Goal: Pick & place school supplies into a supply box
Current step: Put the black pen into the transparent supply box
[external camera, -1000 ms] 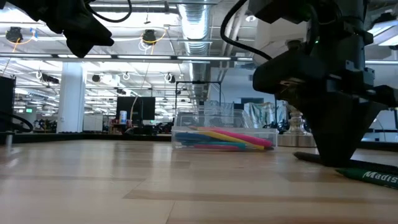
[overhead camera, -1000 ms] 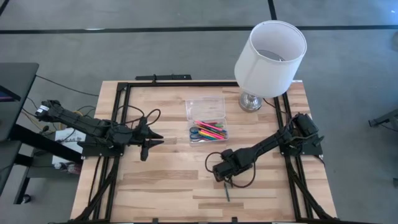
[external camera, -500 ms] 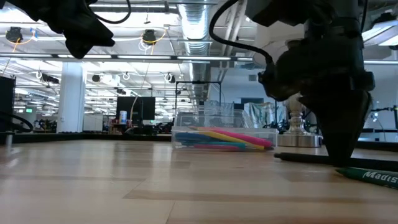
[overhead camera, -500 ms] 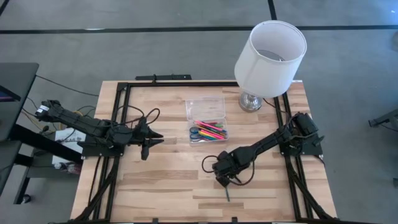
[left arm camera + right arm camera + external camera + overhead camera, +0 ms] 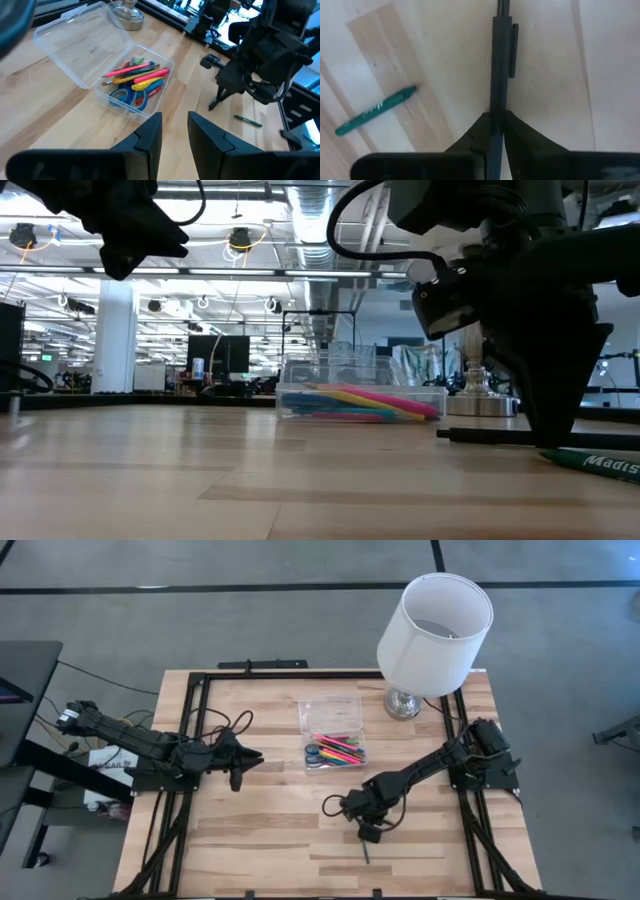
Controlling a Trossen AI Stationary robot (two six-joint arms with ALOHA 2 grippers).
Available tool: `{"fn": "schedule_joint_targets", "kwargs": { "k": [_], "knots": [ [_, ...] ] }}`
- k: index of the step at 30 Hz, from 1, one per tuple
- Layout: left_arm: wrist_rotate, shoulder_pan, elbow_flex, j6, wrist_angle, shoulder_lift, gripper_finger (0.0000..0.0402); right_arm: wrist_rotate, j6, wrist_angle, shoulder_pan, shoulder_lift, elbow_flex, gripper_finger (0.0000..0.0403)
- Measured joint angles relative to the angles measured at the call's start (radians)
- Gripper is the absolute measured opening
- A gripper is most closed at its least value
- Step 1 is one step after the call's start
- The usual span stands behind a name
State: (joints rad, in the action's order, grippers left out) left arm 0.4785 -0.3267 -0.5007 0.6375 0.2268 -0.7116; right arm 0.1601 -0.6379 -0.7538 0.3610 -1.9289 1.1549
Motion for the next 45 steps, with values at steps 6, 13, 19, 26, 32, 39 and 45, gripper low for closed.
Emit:
{"fn": "schedule_joint_targets", "kwargs": {
  "k": [6, 13, 19, 26, 32, 39, 45],
  "knots": [
    [0.06, 0.0, 0.0, 0.056, 0.0, 0.0, 0.0086, -0.028, 0.123, -0.001, -0.014, 0.0, 0.0, 0.0011],
    [0.136, 0.0, 0.0, 0.111, 0.0, 0.0, 0.0086, -0.042, 0.235, -0.008, -0.014, 0.0, 0.005, 0.0011],
    [0.158, 0.0, 0.0, 0.127, -0.007, 0.0, 0.0086, -0.067, 0.338, -0.058, -0.013, -0.008, 0.067, 0.0004],
    [0.159, 0.0, 0.0, 0.128, -0.01, 0.0, 0.0086, -0.164, 0.415, -0.136, -0.053, -0.01, 0.184, 0.0004],
    [0.161, 0.0, 0.0, 0.128, -0.009, 0.0, 0.0086, -0.163, 0.495, -0.205, -0.107, -0.008, 0.305, 0.0004],
    [0.162, 0.0, 0.0, 0.127, -0.008, 0.0, 0.0086, -0.166, 0.605, -0.228, -0.219, -0.005, 0.408, 0.0005],
    [0.162, 0.0, 0.0, 0.126, -0.008, 0.0, 0.0086, -0.166, 0.672, -0.211, -0.355, -0.007, 0.415, 0.0005]
  ]
}}
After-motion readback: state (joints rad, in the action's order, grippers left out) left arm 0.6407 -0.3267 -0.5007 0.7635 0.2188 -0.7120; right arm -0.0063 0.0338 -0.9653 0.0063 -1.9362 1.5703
